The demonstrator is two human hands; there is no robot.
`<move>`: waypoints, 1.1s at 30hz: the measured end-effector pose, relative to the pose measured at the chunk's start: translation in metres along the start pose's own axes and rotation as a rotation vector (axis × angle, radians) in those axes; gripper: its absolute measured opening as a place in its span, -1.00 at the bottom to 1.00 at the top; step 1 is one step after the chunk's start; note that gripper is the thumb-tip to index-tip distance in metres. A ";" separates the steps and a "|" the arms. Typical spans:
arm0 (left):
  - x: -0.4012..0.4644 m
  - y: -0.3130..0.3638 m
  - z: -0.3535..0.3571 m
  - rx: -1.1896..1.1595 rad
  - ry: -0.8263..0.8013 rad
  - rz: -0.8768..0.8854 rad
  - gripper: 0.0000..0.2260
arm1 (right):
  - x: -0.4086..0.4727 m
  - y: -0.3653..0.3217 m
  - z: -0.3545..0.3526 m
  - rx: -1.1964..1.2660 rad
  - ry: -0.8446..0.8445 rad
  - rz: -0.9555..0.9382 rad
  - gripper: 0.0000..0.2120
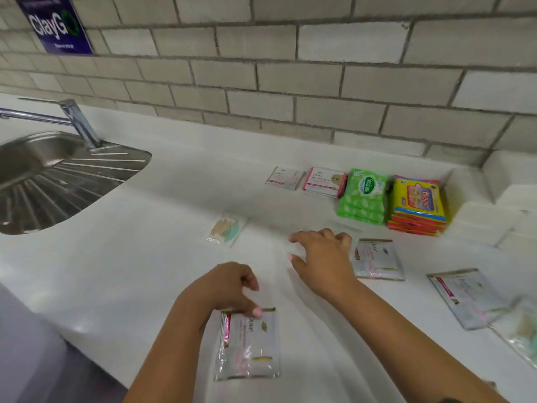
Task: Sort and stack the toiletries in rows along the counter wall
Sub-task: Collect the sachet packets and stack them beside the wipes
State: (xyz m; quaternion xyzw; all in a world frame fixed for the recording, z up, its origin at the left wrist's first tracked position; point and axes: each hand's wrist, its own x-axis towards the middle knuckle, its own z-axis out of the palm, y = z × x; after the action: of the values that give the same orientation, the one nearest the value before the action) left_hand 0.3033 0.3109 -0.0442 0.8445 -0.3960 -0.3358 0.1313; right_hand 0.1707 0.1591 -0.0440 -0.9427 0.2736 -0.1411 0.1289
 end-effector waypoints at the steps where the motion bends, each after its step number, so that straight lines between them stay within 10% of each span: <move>1: -0.006 -0.001 0.006 0.052 -0.011 -0.005 -0.53 | -0.004 0.001 -0.002 0.001 0.000 0.004 -0.67; 33: 0.025 0.056 0.057 0.009 0.400 -0.106 -0.39 | -0.040 0.082 -0.012 -0.171 -0.043 0.403 -0.64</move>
State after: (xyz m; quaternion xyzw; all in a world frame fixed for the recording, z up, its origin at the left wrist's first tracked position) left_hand 0.2441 0.2575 -0.0703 0.9146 -0.3184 -0.1662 0.1858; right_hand 0.0950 0.1122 -0.0669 -0.8793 0.4644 -0.0688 0.0800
